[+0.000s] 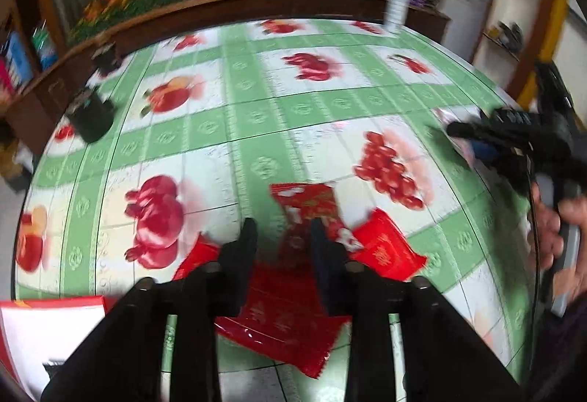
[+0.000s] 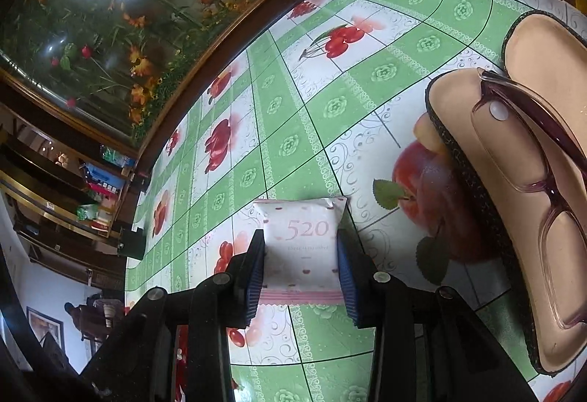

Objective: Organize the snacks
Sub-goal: 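Grasp the red gold-lettered packet with left tool while right tool holds the pink-white packet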

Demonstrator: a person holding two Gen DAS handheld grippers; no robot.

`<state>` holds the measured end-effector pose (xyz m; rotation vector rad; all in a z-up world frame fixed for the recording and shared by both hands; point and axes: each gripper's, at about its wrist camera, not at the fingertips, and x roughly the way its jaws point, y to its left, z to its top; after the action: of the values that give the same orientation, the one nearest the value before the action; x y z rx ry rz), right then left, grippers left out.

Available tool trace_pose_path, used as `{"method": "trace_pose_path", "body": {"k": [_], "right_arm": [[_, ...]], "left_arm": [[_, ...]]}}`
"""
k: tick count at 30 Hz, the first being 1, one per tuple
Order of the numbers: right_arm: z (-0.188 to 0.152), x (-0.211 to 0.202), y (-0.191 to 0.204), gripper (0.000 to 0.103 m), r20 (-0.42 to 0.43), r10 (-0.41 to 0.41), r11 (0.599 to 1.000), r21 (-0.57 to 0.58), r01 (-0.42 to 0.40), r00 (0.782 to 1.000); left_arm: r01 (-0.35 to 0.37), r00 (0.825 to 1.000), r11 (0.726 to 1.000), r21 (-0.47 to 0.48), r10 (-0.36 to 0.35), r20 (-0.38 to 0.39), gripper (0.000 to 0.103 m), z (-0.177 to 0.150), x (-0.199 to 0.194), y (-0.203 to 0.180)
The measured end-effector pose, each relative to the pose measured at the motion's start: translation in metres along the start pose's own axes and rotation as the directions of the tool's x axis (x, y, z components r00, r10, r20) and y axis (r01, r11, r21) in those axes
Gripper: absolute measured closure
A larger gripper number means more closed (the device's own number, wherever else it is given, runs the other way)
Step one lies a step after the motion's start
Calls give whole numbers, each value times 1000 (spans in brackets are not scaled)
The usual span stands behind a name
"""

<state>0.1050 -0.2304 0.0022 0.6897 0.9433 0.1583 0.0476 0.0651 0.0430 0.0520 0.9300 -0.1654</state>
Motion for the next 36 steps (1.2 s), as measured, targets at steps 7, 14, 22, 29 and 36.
{"method": "trace_pose_path", "body": {"k": [7, 14, 22, 29, 36], "right_arm": [[-2, 0, 5, 65, 9, -37, 999, -37, 38, 999], [-2, 1, 7, 65, 15, -52, 997, -55, 52, 999], [-4, 2, 12, 65, 26, -77, 993, -83, 79, 997], [-4, 2, 14, 65, 28, -84, 992, -90, 86, 996], [-3, 1, 12, 65, 26, -72, 995, -73, 74, 997]], "left_arm": [[56, 994, 995, -81, -63, -90, 32, 17, 24, 2], [-21, 988, 998, -61, 11, -157, 32, 13, 48, -15], [-22, 995, 1000, -1, 22, -99, 68, 7, 43, -22], [-24, 999, 999, -30, 23, -47, 70, 2, 34, -18], [-34, 998, 999, -19, 35, 52, 70, -11, -3, -22]]}}
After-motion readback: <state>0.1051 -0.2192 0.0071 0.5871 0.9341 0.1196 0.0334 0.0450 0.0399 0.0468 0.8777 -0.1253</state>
